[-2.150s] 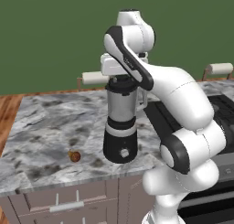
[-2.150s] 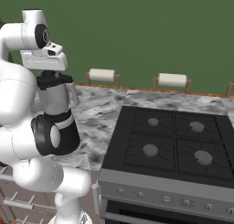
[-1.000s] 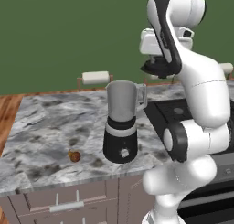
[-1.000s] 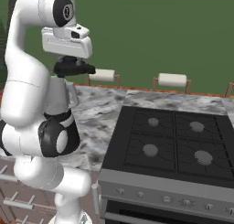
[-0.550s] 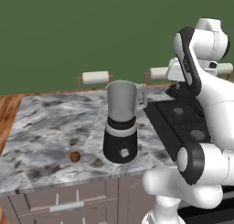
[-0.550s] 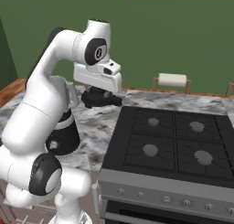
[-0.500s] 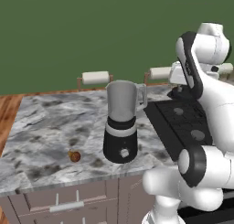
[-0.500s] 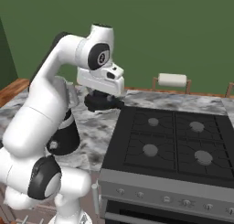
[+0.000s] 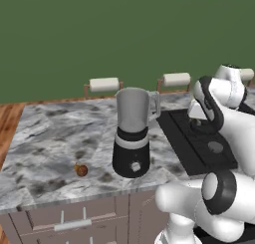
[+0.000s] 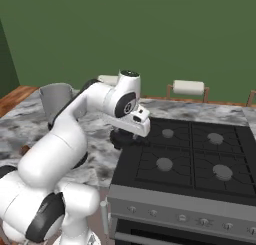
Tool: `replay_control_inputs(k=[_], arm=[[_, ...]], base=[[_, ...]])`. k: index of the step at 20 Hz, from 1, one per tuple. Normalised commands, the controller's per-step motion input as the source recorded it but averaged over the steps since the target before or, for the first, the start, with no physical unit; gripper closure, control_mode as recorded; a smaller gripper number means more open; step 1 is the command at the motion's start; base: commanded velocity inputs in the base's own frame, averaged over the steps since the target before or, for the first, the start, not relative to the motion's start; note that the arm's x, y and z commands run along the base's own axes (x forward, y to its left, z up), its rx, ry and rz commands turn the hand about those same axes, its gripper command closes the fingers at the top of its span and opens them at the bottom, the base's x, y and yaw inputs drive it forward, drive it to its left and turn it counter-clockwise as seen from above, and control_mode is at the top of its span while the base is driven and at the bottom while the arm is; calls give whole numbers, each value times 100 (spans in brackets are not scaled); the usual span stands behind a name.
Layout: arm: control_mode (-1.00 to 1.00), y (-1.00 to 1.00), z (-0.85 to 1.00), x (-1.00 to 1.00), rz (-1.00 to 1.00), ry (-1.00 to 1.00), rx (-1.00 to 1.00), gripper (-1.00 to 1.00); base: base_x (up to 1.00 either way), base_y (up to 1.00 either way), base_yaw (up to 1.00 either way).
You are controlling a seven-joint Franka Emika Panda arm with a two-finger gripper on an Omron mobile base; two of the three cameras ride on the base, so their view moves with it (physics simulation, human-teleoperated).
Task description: Open the blender lid, put the pear in the blender, close the lid, and start the blender.
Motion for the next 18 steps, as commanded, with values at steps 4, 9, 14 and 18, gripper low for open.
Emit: replay_control_inputs(k=[4, 9, 14, 18], arm=[[-100, 0, -100, 63, 0, 6, 0, 100], [-100, -6, -78, 52, 0, 3, 0, 100], [-100, -8, -76, 46, 0, 0, 0, 100], [-100, -3, -51, 42, 0, 0, 0, 100]], base=[[0, 0, 0], [0, 0, 0], [0, 0, 0], [0, 0, 0]])
